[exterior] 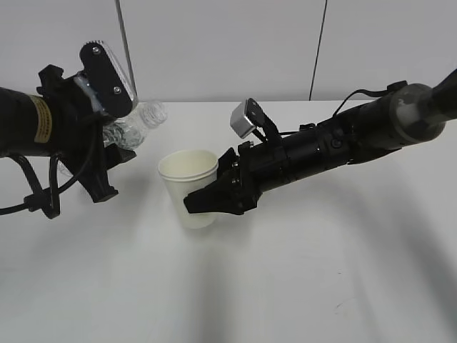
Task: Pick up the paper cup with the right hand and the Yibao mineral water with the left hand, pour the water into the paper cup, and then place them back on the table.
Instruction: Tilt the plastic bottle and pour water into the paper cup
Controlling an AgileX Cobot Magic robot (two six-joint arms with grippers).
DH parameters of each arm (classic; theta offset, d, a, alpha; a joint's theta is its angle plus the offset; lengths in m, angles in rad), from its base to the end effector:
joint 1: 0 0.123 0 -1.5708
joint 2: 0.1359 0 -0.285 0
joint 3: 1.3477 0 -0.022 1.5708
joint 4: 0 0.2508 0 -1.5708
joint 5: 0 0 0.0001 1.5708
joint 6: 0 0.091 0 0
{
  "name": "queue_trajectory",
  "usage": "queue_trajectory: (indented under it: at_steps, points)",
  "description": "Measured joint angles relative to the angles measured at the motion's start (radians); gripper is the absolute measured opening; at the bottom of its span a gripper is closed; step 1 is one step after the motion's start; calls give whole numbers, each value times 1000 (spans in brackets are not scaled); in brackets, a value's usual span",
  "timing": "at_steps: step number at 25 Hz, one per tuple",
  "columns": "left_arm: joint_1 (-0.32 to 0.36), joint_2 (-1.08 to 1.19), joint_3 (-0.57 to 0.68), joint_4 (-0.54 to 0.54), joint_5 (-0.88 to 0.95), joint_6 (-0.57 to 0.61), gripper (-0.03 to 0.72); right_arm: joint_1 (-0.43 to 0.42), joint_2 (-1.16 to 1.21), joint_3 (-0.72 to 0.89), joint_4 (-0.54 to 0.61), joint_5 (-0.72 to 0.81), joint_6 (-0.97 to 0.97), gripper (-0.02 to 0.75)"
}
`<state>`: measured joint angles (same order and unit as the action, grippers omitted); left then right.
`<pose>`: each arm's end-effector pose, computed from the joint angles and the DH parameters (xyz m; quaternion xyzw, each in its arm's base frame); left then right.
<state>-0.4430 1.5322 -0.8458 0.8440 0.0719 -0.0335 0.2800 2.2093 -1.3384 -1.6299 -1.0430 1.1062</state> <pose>0.2909 -0.1325 0.2285 0.5147 0.7322 0.1047 0.4337 0.3836 0.1919 0.1296 -0.4931 0.6728 0.4188 0.3589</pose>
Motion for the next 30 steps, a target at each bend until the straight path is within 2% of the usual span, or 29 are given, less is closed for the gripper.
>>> queue_trajectory:
  at_steps: [14, 30]
  points:
    - [-90, -1, -67, 124, 201, 0, 385, 15, 0, -78, -101, 21, 127, 539]
    - [-134, -1, -75, 240, 299, 0, 385, 15, 0, -122, -152, 21, 196, 539]
